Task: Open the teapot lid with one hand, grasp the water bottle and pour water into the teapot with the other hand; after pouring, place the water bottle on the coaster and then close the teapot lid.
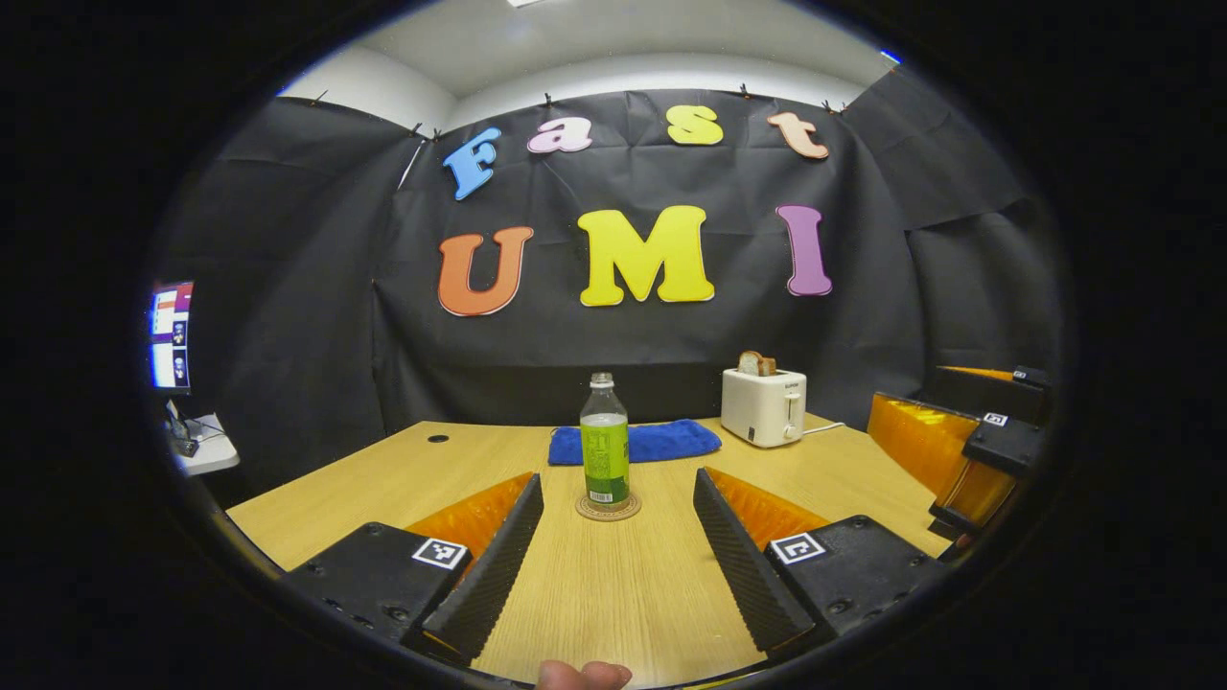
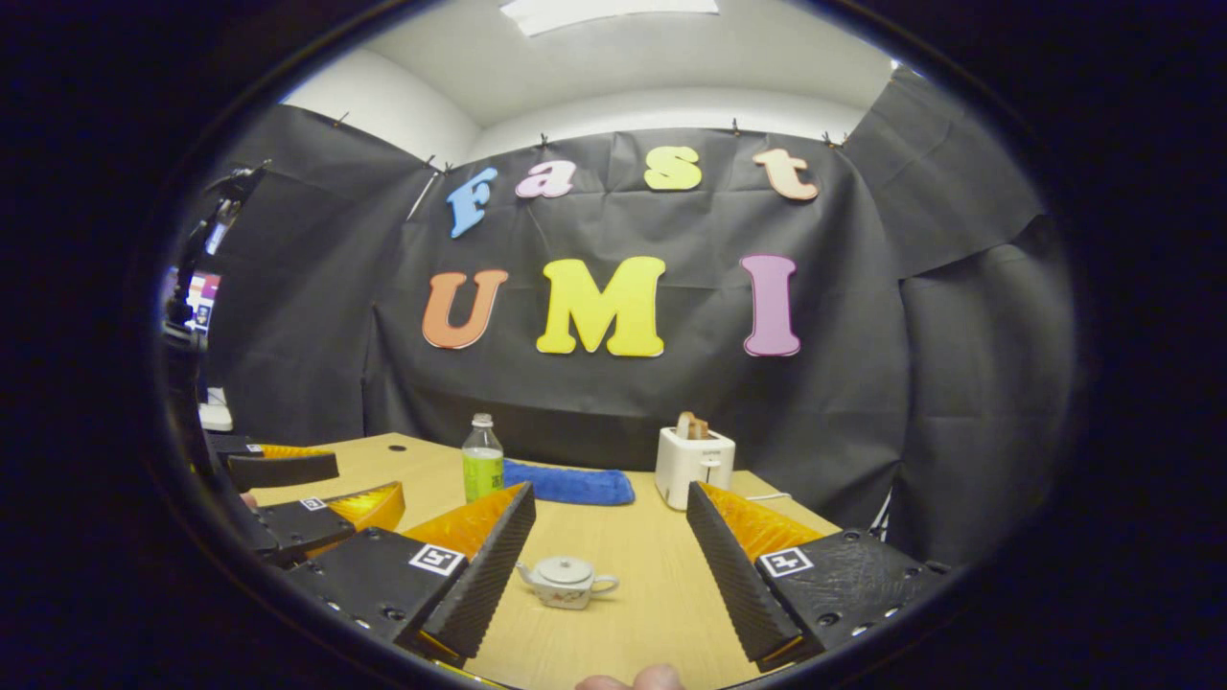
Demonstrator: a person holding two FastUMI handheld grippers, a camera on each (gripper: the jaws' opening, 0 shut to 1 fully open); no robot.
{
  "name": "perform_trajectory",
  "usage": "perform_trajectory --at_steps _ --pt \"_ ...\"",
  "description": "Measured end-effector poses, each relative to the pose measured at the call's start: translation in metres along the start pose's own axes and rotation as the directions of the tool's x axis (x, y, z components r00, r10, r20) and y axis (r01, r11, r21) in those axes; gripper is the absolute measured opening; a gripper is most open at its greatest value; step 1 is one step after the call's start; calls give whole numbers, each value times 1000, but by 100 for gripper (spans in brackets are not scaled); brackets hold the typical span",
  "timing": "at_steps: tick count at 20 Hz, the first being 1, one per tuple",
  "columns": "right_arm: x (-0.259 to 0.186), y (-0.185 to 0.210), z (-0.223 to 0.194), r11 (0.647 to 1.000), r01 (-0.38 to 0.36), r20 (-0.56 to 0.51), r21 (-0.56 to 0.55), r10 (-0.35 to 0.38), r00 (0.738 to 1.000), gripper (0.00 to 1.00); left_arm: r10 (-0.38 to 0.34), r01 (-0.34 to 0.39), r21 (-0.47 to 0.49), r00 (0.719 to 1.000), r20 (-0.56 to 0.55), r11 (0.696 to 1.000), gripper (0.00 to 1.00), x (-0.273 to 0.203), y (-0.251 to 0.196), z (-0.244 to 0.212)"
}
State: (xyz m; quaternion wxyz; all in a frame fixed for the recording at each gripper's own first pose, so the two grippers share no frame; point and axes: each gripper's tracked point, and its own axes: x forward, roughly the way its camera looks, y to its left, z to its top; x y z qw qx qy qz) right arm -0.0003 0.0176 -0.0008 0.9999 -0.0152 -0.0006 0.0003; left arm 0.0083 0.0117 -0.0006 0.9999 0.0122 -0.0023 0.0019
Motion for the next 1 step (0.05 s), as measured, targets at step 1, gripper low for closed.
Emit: perform_trajectory --at_steps 1 --pt "1 0 -1 1000 1 -1 9 -1 1000 96 1 -1 -1 1000 2 1000 98 1 1 0"
